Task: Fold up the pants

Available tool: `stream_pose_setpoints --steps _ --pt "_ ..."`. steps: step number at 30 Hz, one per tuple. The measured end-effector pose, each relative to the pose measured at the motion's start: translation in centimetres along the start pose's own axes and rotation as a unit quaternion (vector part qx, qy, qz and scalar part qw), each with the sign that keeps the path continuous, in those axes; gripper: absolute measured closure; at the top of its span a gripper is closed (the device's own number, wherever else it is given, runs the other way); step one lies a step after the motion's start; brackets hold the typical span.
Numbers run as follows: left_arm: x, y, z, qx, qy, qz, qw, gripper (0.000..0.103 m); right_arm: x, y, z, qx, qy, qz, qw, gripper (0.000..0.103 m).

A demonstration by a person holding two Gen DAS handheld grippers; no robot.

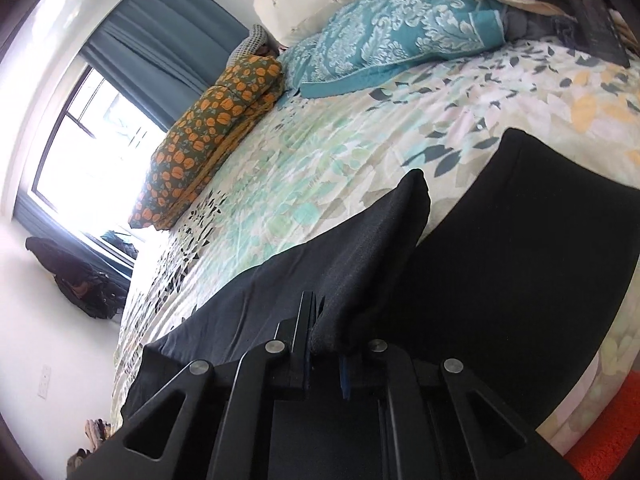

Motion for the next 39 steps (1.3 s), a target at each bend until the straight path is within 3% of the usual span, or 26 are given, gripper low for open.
stream_pose_setpoints --steps 4,8,11,17,20,25,32,33,35,36,39 --pt "0.0 -1.3 2.1 0.011 -0.001 -0.025 0.9996 0.002 -1.6 1.5 0.2 -0.026 -0.017 0.019 0.999 0.093" --pt "0.5 -2.4 6.5 0.006 0.008 -0.09 0.9959 0.002 -3.5 2.8 0.8 -0.037 -0.038 0.043 0.998 0.093" --pt "1.6 -3.0 10.2 -0.015 0.027 -0.14 0.9897 0.002 -4.7 3.5 1.1 -0.037 -0.055 0.058 0.996 0.093" --pt "4.1 -4.5 16.4 -0.083 0.054 -0.202 0.9743 0.002 -7.4 5.0 1.9 -0.041 -0.072 0.093 0.992 0.093" --pt "6.6 -4.6 19.2 -0.122 0.066 -0.206 0.9687 0.002 -8.8 5.2 2.2 -0.046 -0.078 0.101 0.991 0.093" --pt "11.1 -3.2 21.2 -0.208 0.103 -0.205 0.9509 0.003 -10.3 4.5 2.0 -0.045 -0.071 0.11 0.99 0.093" --pt "12.4 -2.1 21.8 -0.205 0.108 -0.178 0.9564 0.005 -11.4 2.6 2.0 -0.031 -0.055 0.126 0.99 0.093" --pt "12.3 -2.0 21.8 -0.201 0.103 -0.176 0.9582 0.009 -11.5 2.5 2.0 -0.036 -0.056 0.124 0.99 0.093" --pt "12.5 -1.6 21.9 -0.196 0.107 -0.175 0.9589 0.078 -11.4 2.3 2.1 -0.039 -0.055 0.121 0.99 0.093" --pt "12.9 -1.5 21.6 -0.204 0.126 -0.185 0.9531 0.096 -11.3 2.3 2.2 -0.039 -0.054 0.119 0.991 0.093" --pt "12.0 -0.6 22.1 -0.231 0.111 -0.197 0.9461 0.098 -10.1 2.5 3.2 -0.041 -0.045 0.11 0.992 0.093"
Point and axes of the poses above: each gripper's, at about its wrist camera, not at the fingertips, and x roughly the way its jaws point, y to its left, z to its top, the point moved 3 cm from there along x, roughly the way its jaws point, and after that the axes turned 1 degree about -y, right-handed, at the moved point
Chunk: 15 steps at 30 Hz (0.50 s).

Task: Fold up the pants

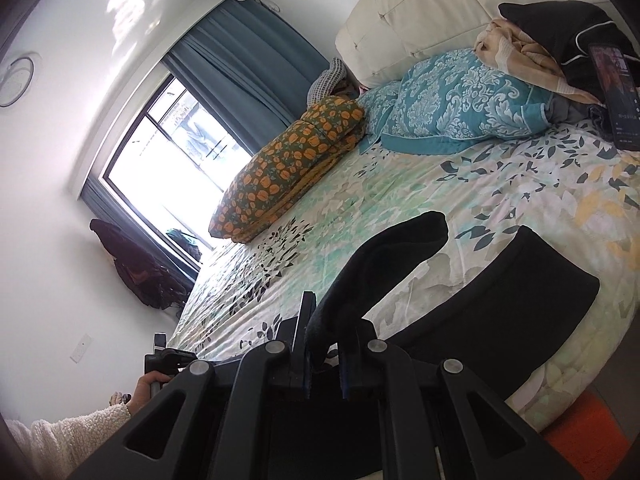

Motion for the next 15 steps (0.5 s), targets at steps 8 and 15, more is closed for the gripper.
stream_pose_setpoints --steps 8,15 --pt "-16.8 -1.4 -2.6 0.056 -0.192 -0.075 0.9769 0.098 1.5 3.7 9.4 -0.052 -0.04 0.043 0.997 0.093" --pt "-9.9 6.7 -16.4 0.098 -0.075 0.033 0.9919 0.098 5.7 -8.5 -0.4 0.097 0.139 -0.108 0.979 0.093"
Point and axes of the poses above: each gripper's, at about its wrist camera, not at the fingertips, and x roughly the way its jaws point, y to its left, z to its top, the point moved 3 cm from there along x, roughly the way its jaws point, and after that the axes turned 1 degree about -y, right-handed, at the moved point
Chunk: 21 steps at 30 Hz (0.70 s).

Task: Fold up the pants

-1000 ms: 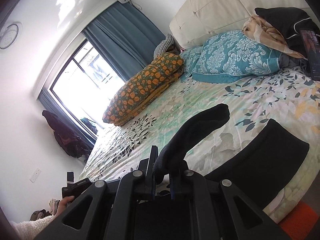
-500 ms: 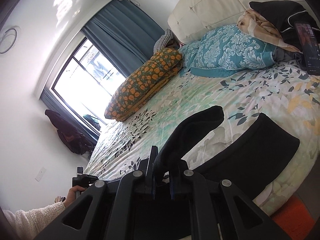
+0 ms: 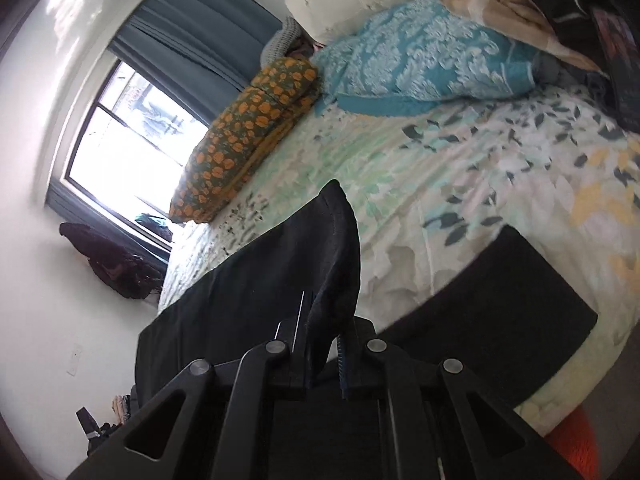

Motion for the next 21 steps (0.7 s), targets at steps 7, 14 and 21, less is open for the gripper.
stream_pose_setpoints --steps 7,14,21 --pt "1.9 -0.3 -3.7 -0.006 0.025 0.004 0.9997 0.099 1.6 -6.1 -2.3 0.056 0.024 -0.084 0.995 0.095" --pt "1.1 -4.0 -5.2 0.044 0.026 -0.017 0.9985 0.098 -0.3 -5.3 -0.1 -0.015 -0.012 -0.169 0.985 0.095" --pt "2.1 -6.0 -6.2 0.057 0.053 -0.033 0.9964 0.098 -1.7 -6.1 1.4 -0.043 -0.041 -0.194 0.979 0.095"
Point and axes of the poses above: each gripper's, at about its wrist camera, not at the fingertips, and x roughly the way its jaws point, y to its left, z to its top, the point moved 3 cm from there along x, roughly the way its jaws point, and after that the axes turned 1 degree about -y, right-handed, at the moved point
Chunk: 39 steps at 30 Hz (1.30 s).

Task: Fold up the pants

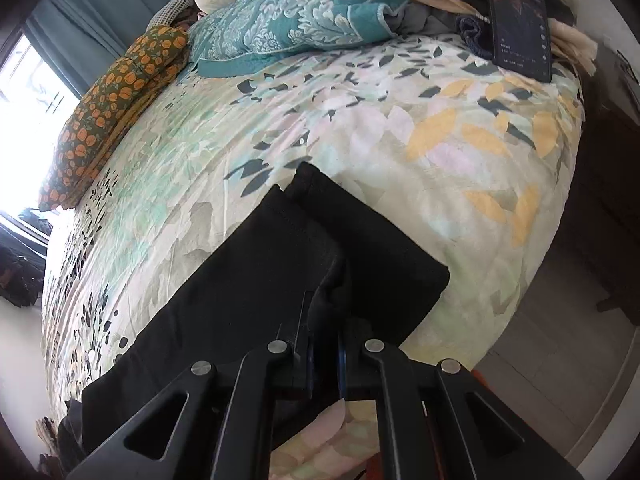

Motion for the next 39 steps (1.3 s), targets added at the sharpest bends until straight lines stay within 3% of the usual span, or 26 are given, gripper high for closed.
stream_pose_setpoints --steps 6,13,25,27,29,30,31,34,37,39 --pt "1.3 -1.2 -0.4 0.026 0.017 0.015 0.9994 0.098 1.1 -2.1 0.0 0.041 0.025 -0.018 0.999 0.095" --pt "2.5 -2.4 1.3 0.029 0.023 0.017 0.9992 0.097 0.9 -1.4 -0.2 0.021 0.013 -0.038 0.999 0.095" --pt "2.2 -1.9 -1.7 0.063 0.024 0.037 0.9971 0.093 1.3 -1.2 -0.3 0.01 0.012 -0.062 0.998 0.094" --pt "2.1 -2.0 -1.9 0.064 0.029 0.039 0.9967 0.086 1.3 -1.0 -0.3 0.008 0.012 -0.052 0.999 0.083" --pt "1.7 -2.0 -2.3 0.064 0.038 0.035 0.9966 0.061 0.9 -0.6 -0.3 0.003 0.002 -0.026 1.0 0.046" --pt "1.3 -1.9 -2.5 0.063 0.036 0.036 0.9967 0.042 0.3 -0.3 -0.2 -0.002 -0.01 -0.02 1.0 0.039" --pt "0.7 -1.8 -2.8 0.061 0.031 0.033 0.9971 0.037 -0.2 -0.1 -0.2 -0.006 -0.023 -0.022 0.999 0.03" --pt "-1.1 -1.0 -3.6 0.058 0.033 0.015 0.9976 0.037 -1.9 -1.2 0.1 0.027 -0.066 -0.067 0.995 0.003" --pt "-3.5 0.9 -2.9 0.029 0.016 -0.001 0.9994 0.037 -4.9 -3.5 0.3 0.101 -0.134 -0.085 0.982 0.003" --pt "-5.9 3.7 -1.0 -0.002 -0.02 0.001 0.9998 0.037 -6.6 -3.8 0.2 0.123 -0.17 -0.081 0.974 0.003"
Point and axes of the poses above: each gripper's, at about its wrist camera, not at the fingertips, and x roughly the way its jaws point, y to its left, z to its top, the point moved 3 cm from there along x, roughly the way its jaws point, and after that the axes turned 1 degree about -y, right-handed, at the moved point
